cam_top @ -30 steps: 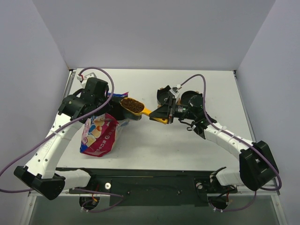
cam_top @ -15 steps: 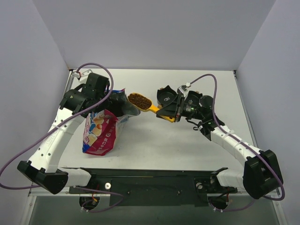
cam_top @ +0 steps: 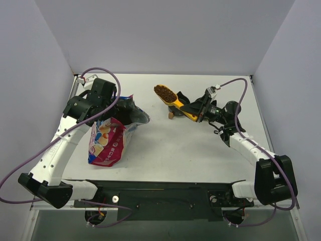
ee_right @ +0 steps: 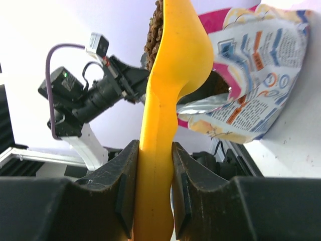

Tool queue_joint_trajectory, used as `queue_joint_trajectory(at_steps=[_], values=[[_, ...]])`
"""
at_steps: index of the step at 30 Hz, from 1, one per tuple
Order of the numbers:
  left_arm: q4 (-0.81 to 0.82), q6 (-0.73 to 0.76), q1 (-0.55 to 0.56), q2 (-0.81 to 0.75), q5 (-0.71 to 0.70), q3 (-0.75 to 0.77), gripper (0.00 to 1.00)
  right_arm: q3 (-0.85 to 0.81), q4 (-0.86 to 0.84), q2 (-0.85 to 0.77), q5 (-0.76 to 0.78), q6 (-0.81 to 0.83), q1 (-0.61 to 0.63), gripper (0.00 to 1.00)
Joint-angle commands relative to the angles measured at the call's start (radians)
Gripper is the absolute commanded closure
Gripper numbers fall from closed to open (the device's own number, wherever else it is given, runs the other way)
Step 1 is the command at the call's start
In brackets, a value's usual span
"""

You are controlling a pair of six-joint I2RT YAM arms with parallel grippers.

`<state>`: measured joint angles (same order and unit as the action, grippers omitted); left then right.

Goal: Serve the pet food

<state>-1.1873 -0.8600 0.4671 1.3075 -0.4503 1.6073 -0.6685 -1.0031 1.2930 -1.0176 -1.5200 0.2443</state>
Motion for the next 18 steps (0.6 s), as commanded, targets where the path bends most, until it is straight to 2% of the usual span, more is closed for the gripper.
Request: queue_joint_trajectory(at_steps=[1,5,10,18], values=[[0.097,-0.007,-0.012,-0.039,-0.03,0.045,1.0,0.027,-0.228,0.025,-0.006,-0.048,-0.074,1.0],[0.095,-0.001,-0.012,-0.04,-0.025,0.045,1.0,0.053,-0.296,0.068,0.002,-0.072,-0.132,1.0],[0.104,-0.001,-0.012,-0.045,-0.014,0.039,1.0,0.092,-0.273,0.084,0.021,-0.028,-0.175,1.0],[0.12,0.006,-0.012,-0.068,-0.018,0.011,1.0,0.151,0.125,-0.011,0.057,0.277,-0.178,1.0]])
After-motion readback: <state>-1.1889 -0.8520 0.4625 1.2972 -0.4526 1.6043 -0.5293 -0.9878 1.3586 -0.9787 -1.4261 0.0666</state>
